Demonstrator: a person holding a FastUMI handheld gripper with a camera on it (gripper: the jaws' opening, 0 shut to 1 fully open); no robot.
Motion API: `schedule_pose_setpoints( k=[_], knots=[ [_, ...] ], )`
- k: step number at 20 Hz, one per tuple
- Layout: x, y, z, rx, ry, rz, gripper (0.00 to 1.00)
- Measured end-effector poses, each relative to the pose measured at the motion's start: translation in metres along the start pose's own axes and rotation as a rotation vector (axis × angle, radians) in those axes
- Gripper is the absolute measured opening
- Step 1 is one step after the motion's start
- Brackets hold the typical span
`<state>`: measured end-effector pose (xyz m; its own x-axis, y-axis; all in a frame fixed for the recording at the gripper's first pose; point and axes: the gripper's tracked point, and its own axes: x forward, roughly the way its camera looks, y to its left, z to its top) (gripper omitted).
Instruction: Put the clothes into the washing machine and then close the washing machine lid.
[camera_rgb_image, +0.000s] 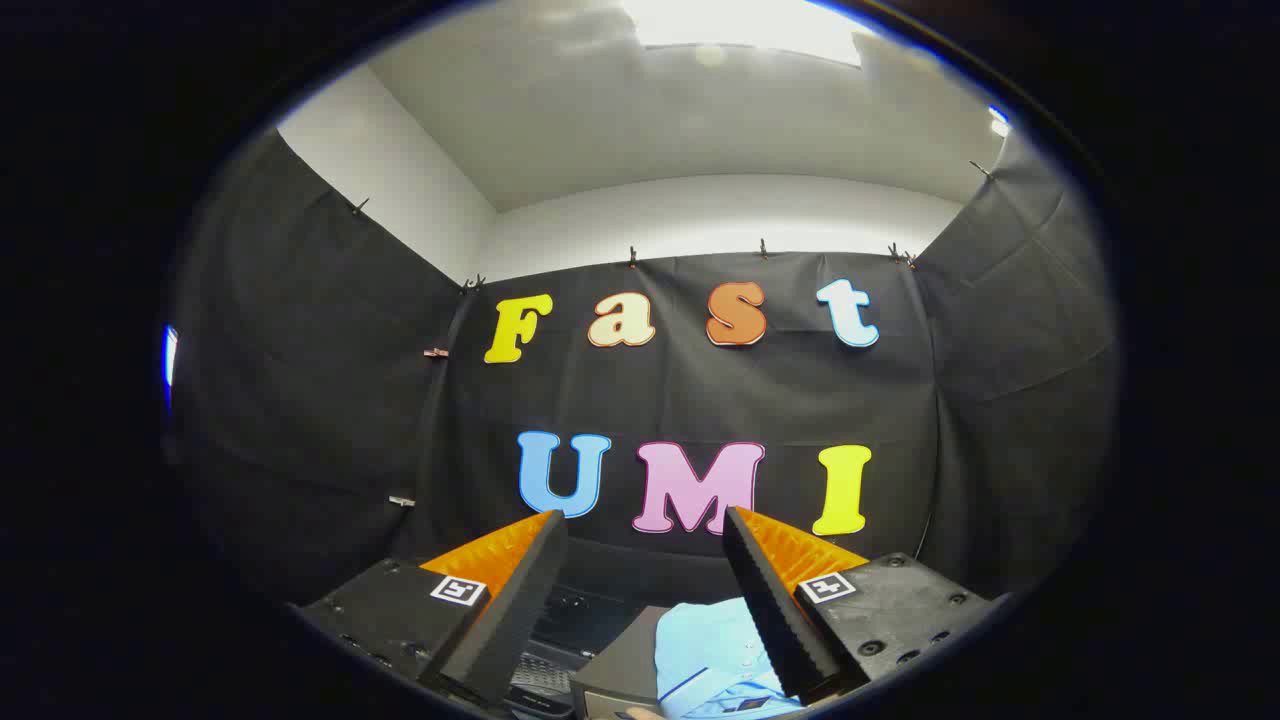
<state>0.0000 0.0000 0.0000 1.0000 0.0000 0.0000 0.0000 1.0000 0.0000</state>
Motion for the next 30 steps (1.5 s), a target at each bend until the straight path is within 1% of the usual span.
schedule_pose_setpoints(
  k=[23,30],
  knots=[
    [0.0,-0.007,-0.003,-0.001,0.003,-0.022,0.98],
    [0.009,-0.023,-0.007,-0.008,0.014,-0.056,0.97]
  ],
)
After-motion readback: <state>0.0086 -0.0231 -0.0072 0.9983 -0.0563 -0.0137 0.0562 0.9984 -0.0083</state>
